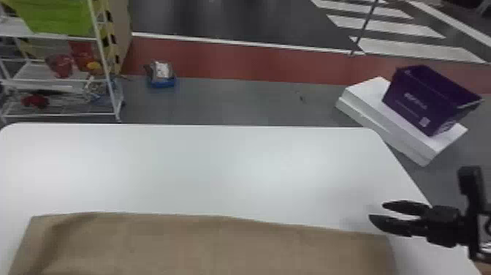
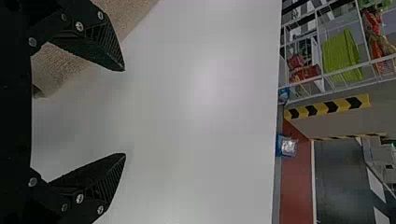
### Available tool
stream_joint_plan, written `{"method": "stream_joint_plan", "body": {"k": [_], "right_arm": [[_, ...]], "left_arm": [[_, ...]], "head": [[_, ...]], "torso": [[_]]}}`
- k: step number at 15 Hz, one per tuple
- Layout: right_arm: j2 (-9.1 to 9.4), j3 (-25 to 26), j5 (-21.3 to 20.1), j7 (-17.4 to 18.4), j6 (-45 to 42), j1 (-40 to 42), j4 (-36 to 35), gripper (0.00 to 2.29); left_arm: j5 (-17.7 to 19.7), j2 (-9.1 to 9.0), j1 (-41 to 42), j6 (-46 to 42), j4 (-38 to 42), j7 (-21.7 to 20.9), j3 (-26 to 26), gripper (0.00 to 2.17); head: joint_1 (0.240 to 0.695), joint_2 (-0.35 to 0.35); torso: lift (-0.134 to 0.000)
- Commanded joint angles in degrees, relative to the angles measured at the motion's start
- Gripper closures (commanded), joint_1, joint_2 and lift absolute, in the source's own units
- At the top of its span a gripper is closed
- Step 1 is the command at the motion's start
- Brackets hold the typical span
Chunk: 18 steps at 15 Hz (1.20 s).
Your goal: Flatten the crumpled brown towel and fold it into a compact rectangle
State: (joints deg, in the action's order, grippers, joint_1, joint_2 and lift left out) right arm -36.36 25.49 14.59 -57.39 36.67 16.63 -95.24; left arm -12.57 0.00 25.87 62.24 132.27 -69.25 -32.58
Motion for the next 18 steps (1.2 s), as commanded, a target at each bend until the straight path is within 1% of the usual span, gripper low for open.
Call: {"method": "stream_joint_plan", "body": {"k": [1, 3, 5, 9, 10, 11, 12, 14, 15, 16, 18], "right_arm": [[-0.03, -0.4, 0.0, 0.0, -1.0, 0.0, 0.3, 0.27], [-0.03, -0.9, 0.0, -0.1, -1.4, -0.1, 0.3, 0.27], [-0.03, -1.3, 0.0, -0.2, -2.3, -0.2, 0.2, 0.27], [-0.03, -2.0, 0.5, -0.5, -4.0, -0.2, -0.1, 0.27], [0.15, -1.9, 1.5, -1.6, -4.0, 0.2, -1.3, 0.27], [0.15, -1.6, 2.5, -3.4, -4.0, 1.5, -3.5, 0.27], [0.33, -1.3, 2.5, -5.8, -3.5, 3.2, -6.9, 0.28], [0.33, -1.1, 2.3, -13.6, -1.4, 5.5, -12.2, 0.29], [0.33, -1.1, 2.2, -16.3, 1.3, 5.9, -14.3, 0.29], [0.24, -1.9, 2.0, -17.0, 3.0, 5.9, -15.1, 0.29], [-0.38, -5.0, -0.8, -17.6, 4.1, 5.3, -15.3, 0.33]], "left_arm": [[0.0, -0.15, 0.8, 4.9, 3.3, -0.8, -0.4, 1.71], [0.0, -0.15, 1.4, 7.5, 4.9, -1.2, -0.5, 1.71], [-0.1, -0.15, 1.4, 12.1, 6.3, -1.7, -0.6, 1.71], [-1.1, -0.15, 1.0, 21.4, 8.8, -5.0, -0.8, 1.71], [-1.1, -0.15, 0.8, 21.9, 8.9, -5.3, -0.7, 1.71], [-1.2, -0.15, 0.8, 21.7, 8.4, -5.4, -0.5, 1.71], [-1.3, -0.15, 0.6, 21.6, 7.3, -5.4, -0.2, 1.71], [-1.4, -0.15, 0.2, 21.2, 6.4, -5.5, -0.2, 1.71], [-1.6, -0.15, 0.1, 21.2, 6.3, -5.7, -0.2, 1.71], [-2.1, -0.15, -0.4, 21.2, 6.2, -6.2, -0.1, 1.71], [-3.2, -0.15, -0.7, 21.2, 5.6, -6.9, 0.3, 1.71]], "head": [[0.695, -0.219], [0.695, -0.227], [0.695, -0.227], [0.695, -0.236], [0.695, -0.238], [0.695, -0.236], [0.695, -0.228], [0.695, -0.192], [0.695, -0.141], [0.695, -0.113], [0.695, -0.082]], "torso": [[-0.124], [-0.124], [-0.124], [-0.124], [-0.124], [-0.124], [-0.124], [-0.124], [-0.124], [-0.124], [-0.124]]}}
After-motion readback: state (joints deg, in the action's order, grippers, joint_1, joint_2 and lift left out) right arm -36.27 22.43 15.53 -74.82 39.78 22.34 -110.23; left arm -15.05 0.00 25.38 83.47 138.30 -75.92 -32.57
